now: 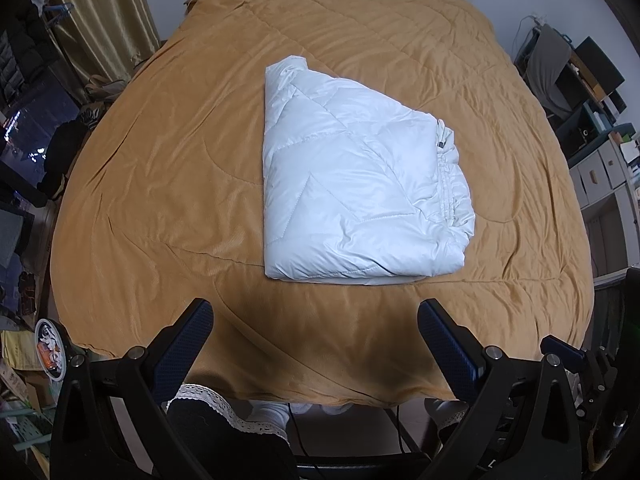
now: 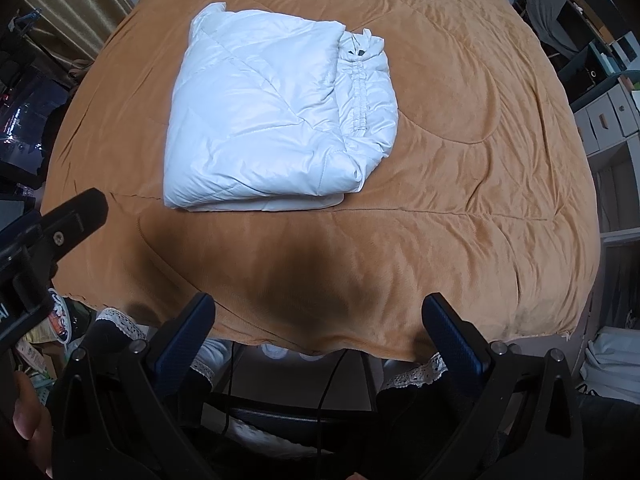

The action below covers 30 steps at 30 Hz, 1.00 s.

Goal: Fold large clothes

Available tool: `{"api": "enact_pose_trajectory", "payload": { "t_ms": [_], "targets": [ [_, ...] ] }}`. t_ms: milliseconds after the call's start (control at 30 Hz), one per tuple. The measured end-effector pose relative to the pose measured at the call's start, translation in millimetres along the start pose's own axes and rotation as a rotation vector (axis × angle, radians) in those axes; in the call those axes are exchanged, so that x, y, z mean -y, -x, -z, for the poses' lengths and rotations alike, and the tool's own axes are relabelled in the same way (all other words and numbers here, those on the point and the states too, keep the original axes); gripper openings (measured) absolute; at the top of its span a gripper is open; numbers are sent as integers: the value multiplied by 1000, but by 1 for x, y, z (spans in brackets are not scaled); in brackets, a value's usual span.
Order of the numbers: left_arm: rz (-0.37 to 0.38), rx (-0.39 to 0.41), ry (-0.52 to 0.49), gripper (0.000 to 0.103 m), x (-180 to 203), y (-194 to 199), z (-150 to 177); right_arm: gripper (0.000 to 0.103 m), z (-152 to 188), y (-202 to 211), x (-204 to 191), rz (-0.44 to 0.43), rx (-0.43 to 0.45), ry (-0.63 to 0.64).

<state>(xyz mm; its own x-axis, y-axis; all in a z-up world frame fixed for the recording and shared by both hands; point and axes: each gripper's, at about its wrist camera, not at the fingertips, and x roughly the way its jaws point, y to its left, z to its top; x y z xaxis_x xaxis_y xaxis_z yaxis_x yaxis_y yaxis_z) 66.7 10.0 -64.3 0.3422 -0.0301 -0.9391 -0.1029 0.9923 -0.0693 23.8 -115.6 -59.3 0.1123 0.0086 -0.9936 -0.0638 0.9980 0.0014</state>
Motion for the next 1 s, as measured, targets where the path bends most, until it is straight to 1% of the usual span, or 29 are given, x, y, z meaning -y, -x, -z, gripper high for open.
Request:
{"api": "enact_pose_trajectory", "payload": {
  "t_ms": [1000],
  "targets": [
    [3,-16,4,102,1,-3,0,103,4,-3,3,-16,-9,16]
  ]
}}
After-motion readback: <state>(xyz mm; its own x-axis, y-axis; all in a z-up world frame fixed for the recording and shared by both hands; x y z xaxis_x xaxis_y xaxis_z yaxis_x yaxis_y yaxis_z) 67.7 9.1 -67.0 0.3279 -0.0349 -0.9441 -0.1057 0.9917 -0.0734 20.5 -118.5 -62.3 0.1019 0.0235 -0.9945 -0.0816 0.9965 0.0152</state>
